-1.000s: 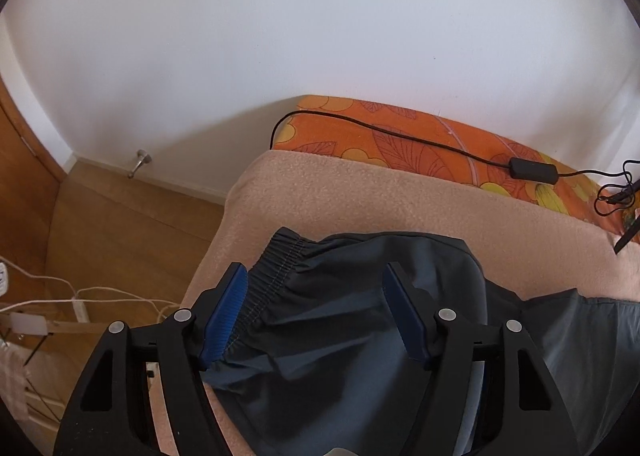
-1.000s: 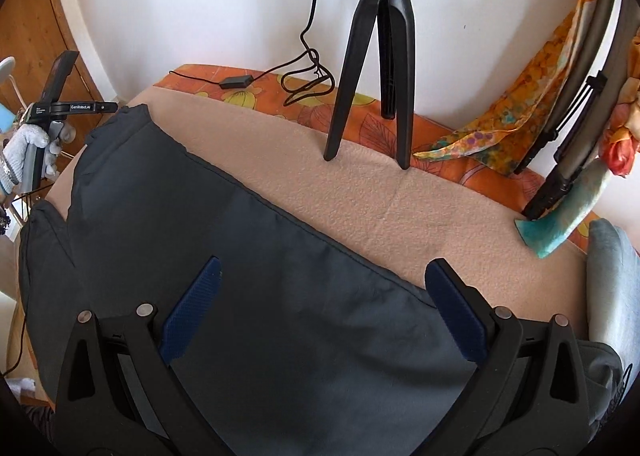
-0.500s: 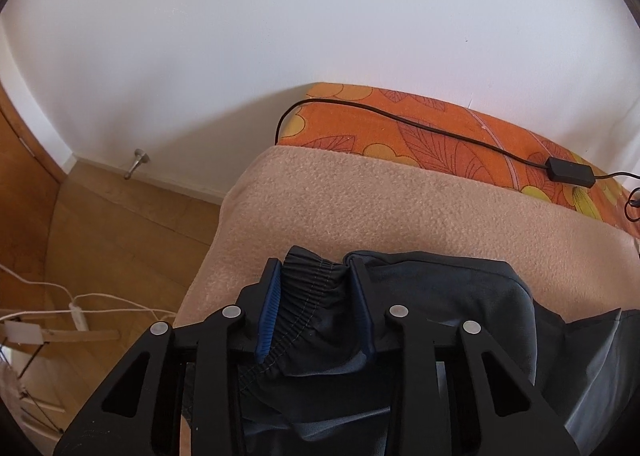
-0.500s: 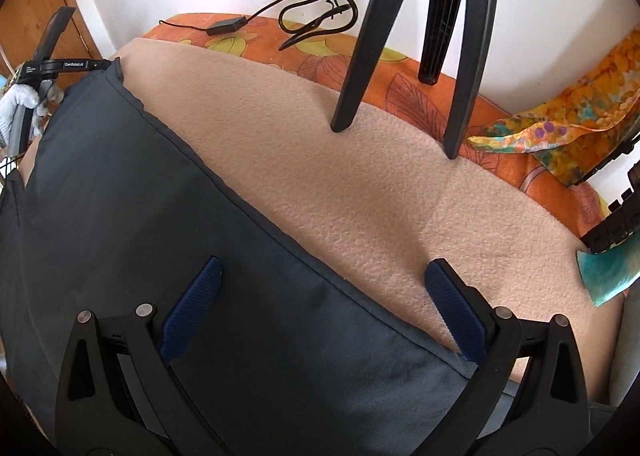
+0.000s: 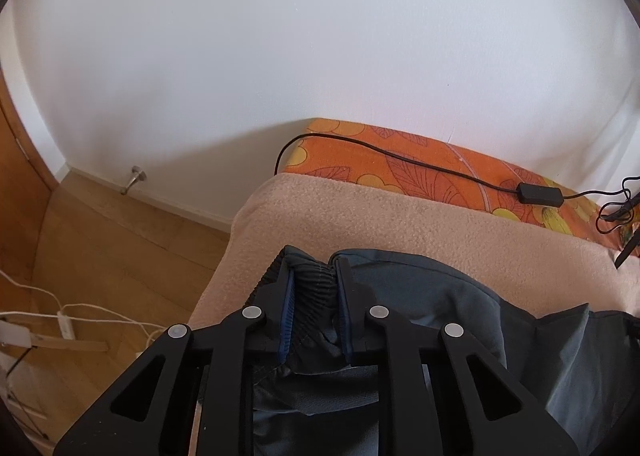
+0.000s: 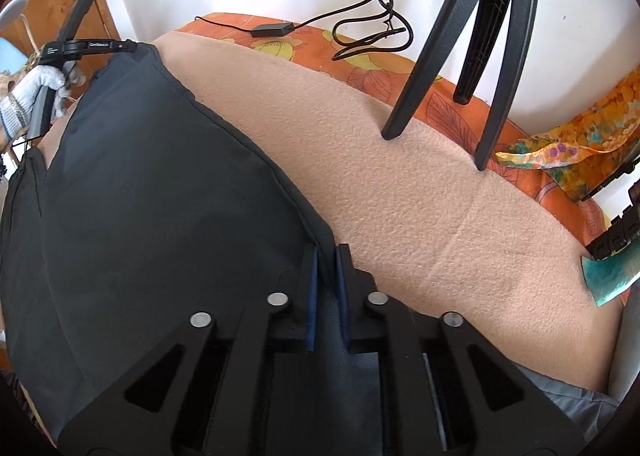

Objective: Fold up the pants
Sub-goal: 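Close the right gripper on the dark grey pant legs while the left gripper closes on the waistband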

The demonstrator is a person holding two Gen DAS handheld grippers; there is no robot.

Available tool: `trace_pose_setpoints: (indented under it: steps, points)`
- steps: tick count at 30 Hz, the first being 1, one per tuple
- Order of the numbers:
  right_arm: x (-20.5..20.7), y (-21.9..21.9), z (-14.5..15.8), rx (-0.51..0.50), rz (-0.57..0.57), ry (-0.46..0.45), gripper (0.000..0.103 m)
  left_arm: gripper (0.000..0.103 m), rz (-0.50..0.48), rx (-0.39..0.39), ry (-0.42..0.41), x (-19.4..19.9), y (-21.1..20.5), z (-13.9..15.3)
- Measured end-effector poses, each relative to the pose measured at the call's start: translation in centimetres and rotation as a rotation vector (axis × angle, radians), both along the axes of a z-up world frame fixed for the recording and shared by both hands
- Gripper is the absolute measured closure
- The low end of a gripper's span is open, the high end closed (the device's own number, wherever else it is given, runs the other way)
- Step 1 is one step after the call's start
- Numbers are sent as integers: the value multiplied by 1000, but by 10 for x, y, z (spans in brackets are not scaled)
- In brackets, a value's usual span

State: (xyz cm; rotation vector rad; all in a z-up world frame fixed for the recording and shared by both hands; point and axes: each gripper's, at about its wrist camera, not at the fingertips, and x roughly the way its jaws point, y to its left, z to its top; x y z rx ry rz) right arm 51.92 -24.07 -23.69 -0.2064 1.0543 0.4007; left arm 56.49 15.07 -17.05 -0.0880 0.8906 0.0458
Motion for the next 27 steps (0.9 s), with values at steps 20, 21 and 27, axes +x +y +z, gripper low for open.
trace_pose_setpoints:
  steps: [20, 21, 27]
  points:
    - [-134, 13, 141, 127, -17, -152, 100, 89, 79, -143, -237, -164, 69, 72]
    - [-145, 17, 145, 124, -7, -157, 100, 89, 81, -143, -244, -174, 71, 72]
    - [-203, 37, 150, 106, 34, -137, 100, 89, 85, -190, -279, -234, 85, 67]
